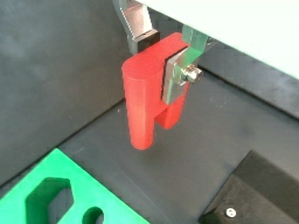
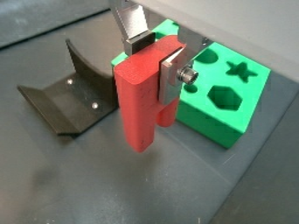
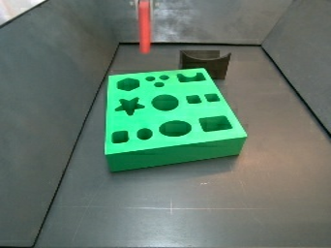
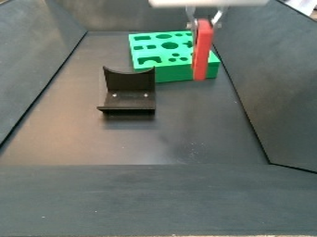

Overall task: Pick up the square-circle object. Move up. Rotate the square-circle object. Move to above the board. Insert the square-circle object.
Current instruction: Rotate the square-circle object.

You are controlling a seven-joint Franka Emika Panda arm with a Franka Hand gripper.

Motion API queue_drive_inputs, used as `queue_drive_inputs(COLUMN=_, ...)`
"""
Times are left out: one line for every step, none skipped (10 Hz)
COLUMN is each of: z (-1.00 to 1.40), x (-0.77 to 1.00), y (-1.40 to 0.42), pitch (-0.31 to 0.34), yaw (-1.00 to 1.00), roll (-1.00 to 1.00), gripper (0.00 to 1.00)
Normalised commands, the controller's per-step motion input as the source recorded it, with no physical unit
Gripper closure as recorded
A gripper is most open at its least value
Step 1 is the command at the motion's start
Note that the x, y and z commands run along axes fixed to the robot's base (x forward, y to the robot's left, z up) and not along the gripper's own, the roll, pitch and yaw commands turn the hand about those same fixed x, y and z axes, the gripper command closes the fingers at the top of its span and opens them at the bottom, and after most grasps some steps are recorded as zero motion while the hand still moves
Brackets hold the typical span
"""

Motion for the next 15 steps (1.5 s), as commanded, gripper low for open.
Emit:
queue_drive_inputs(z=-1.00, x=0.02, y=0.00, pitch=-0.070, yaw=0.00, roll=-0.10, gripper=1.00)
queue_drive_inputs(z=-1.00, x=0.02, y=0.00, pitch=-0.072, yaw=0.00, roll=-0.10, gripper=1.00)
queue_drive_inputs(z=-1.00, x=0.02, y=0.00, pitch=-0.072, yaw=0.00, roll=-0.10, gripper=1.00)
queue_drive_inputs(z=-0.97, x=0.02, y=0.00, pitch=-0.074, yaw=0.00, roll=-0.10, gripper=1.00)
queue_drive_inputs(z=-0.76, x=0.02, y=0.00, pitch=-0.076, yaw=0.00, roll=-0.10, gripper=1.00)
queue_drive_inputs(z=-0.60, x=0.02, y=0.00, pitch=-0.074, yaw=0.00, roll=-0.11, gripper=1.00)
queue_drive_inputs(z=-0.40, x=0.02, y=0.00, pitch=-0.071, yaw=0.00, roll=-0.11, gripper=1.00)
queue_drive_inputs(z=-0.30, x=0.02, y=0.00, pitch=-0.067, yaw=0.00, roll=-0.11, gripper=1.00)
queue_drive_inputs(z=-0.30, x=0.02, y=0.00, pitch=-0.067, yaw=0.00, roll=-0.11, gripper=1.00)
queue_drive_inputs(z=-0.29, x=0.00, y=0.00, pitch=-0.048, yaw=0.00, roll=-0.11, gripper=1.00)
queue_drive_inputs(z=-0.29, x=0.00, y=0.00, pitch=-0.049, yaw=0.00, roll=-0.11, gripper=1.00)
queue_drive_inputs(z=-0.28, x=0.00, y=0.00, pitch=-0.050, yaw=0.00, roll=-0.11, gripper=1.00)
queue_drive_inputs(z=0.00, x=0.00, y=0.00, pitch=-0.050, yaw=0.00, roll=0.09, gripper=0.00)
queue_drive_inputs(z=1.00, x=0.00, y=0.00, pitch=-0.042, yaw=0.00, roll=0.09, gripper=0.00)
queue_drive_inputs(z=1.00, x=-0.01, y=0.00, pitch=-0.031, yaw=0.01, roll=0.08, gripper=0.00)
